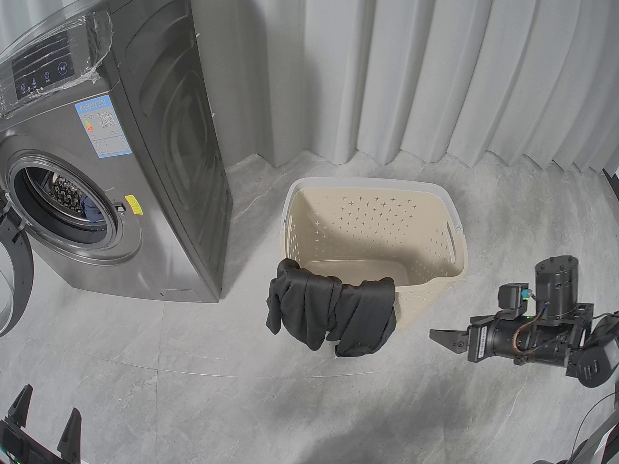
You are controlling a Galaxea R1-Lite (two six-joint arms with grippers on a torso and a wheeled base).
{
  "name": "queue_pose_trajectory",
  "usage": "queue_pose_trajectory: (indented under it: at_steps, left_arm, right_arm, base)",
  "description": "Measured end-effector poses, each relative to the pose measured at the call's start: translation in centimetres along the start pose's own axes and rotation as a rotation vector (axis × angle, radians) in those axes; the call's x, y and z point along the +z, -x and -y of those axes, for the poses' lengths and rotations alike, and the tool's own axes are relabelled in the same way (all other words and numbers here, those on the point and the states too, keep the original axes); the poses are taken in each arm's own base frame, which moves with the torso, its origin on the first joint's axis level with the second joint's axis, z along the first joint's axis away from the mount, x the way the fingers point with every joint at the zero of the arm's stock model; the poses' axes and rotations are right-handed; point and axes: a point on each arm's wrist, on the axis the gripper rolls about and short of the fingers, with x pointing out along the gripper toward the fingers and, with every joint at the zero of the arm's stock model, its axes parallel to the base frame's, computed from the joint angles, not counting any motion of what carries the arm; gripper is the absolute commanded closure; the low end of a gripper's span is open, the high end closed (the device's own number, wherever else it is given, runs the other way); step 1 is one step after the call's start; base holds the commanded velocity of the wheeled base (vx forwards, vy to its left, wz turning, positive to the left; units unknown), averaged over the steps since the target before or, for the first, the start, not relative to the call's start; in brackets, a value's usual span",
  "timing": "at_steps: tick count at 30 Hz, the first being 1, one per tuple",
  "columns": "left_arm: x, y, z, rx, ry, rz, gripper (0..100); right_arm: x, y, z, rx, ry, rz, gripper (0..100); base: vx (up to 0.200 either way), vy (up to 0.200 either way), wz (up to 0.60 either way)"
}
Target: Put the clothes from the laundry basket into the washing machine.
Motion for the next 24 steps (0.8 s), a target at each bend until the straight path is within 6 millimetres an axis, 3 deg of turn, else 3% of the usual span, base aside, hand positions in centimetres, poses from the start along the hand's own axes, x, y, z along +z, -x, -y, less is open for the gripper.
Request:
queue_pose_trajectory:
  at_steps: [12,24]
  left_arm:
    - [0.0,0.0,0.0,0.003,-0.003,0.0,0]
    - [0.0,0.0,0.0,0.006,0.0,0.0,0]
  right_arm:
    - [-1.7,-6.2,-1.2,0.019,0.006,-0.061,0]
    - [-1.4,-10.4,-2.7,0.03,0.021,-0.058,0]
  base:
    - [0.0,0.0,0.0]
    - [0.0,0.0,0.0]
